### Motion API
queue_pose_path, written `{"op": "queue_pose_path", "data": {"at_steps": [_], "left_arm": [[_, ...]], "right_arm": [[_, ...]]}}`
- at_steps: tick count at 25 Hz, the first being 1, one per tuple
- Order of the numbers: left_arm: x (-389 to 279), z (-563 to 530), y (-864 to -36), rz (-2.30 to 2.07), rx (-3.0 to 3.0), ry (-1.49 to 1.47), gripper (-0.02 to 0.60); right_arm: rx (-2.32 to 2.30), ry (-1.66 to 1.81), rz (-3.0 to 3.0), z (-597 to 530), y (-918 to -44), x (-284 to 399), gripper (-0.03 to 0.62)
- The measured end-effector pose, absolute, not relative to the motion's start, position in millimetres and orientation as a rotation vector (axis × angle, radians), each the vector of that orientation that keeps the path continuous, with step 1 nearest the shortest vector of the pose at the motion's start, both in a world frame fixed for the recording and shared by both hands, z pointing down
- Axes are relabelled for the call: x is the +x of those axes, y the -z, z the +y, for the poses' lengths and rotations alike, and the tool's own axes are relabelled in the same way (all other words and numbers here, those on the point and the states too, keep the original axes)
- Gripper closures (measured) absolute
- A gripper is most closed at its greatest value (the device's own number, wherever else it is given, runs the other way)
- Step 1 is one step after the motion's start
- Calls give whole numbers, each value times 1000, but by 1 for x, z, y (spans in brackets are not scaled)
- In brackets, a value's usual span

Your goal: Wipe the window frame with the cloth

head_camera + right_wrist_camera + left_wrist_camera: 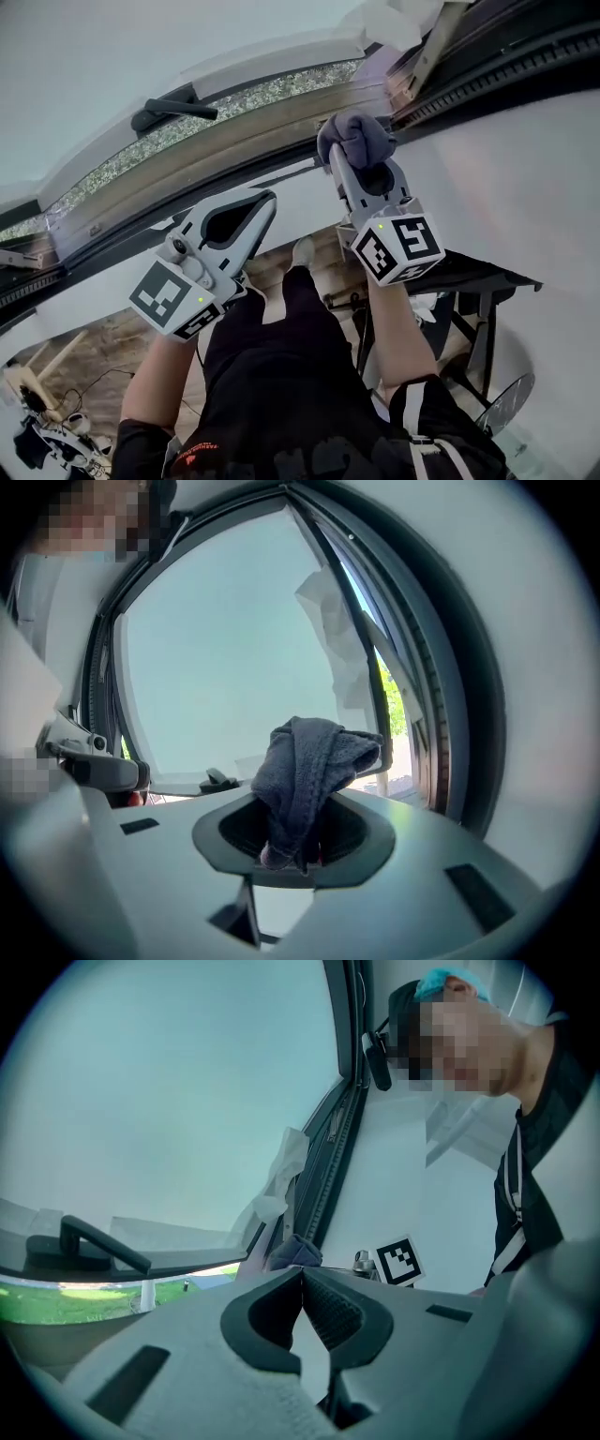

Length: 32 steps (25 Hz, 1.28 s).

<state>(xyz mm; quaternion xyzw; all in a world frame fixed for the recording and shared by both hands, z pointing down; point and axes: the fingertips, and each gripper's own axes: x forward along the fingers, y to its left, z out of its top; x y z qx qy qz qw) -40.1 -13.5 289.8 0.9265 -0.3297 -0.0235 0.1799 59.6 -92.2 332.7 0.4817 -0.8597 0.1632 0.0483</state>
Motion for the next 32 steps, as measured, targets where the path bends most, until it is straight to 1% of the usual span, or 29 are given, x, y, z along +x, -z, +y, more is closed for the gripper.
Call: {"op": "queue_pose_path", "data": {"at_steps": [7, 14, 20, 32], "left_arm": [[-20, -35, -246, -904, 2698, 131, 561], [-10, -54, -224, -883, 2731, 170, 561], [-6, -68, -213, -866, 2756, 187, 561], [5, -81, -192, -836, 2786, 216, 561]], "right_arm": [[1549, -304, -2710, -121, -241, 82, 480], [1649, -145, -2768, -143, -162, 99, 480], [1738, -85, -2772, -155, -127, 115, 480], [1774, -48, -2823, -159, -74, 122, 480]]}}
